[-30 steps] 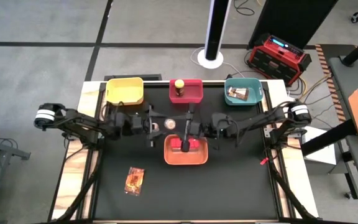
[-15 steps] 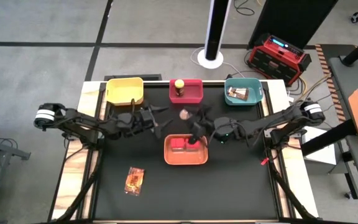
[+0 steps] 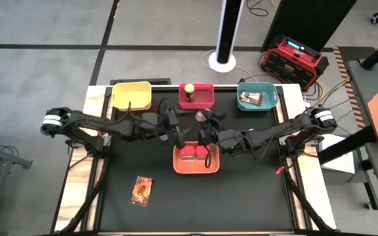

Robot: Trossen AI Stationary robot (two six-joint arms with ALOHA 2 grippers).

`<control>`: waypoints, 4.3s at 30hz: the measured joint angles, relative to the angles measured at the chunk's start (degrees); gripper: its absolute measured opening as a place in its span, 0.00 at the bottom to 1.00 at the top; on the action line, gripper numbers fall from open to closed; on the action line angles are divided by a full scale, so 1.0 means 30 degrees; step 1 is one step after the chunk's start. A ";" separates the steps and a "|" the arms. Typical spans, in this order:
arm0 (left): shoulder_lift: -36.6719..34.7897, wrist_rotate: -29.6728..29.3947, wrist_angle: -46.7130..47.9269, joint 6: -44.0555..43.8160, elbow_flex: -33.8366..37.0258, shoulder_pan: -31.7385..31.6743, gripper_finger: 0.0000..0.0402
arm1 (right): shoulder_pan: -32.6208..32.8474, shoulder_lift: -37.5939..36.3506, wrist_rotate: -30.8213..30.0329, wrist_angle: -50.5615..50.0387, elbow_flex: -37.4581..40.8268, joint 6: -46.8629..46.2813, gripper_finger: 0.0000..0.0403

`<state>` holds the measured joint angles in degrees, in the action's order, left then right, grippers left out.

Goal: Sort spices by type
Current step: Put the transparent seasoning bottle into the yellow bin, then put the yellow seasoning bottle into the red bin

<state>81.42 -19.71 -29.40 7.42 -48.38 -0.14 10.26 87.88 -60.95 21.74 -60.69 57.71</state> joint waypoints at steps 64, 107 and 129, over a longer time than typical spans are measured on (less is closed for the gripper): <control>-0.1429 0.4182 2.3319 -0.1237 -0.7356 -1.3877 0.38 | 0.0044 -0.0591 -0.2391 -0.0637 -0.1508 -0.6347 0.82; 0.2010 0.5764 1.8885 -0.1850 -0.1487 -1.9249 0.38 | 0.0029 -0.0590 -0.2047 -0.3178 -0.1348 -0.9100 0.74; 0.1159 0.5773 1.8637 -0.1734 -0.1479 -1.9241 0.70 | 0.0036 -0.0583 -0.2055 -0.3180 -0.1348 -0.9274 0.74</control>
<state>84.90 -2.39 26.51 2.22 -52.82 -57.87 10.37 86.13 -67.11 12.19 -64.73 29.89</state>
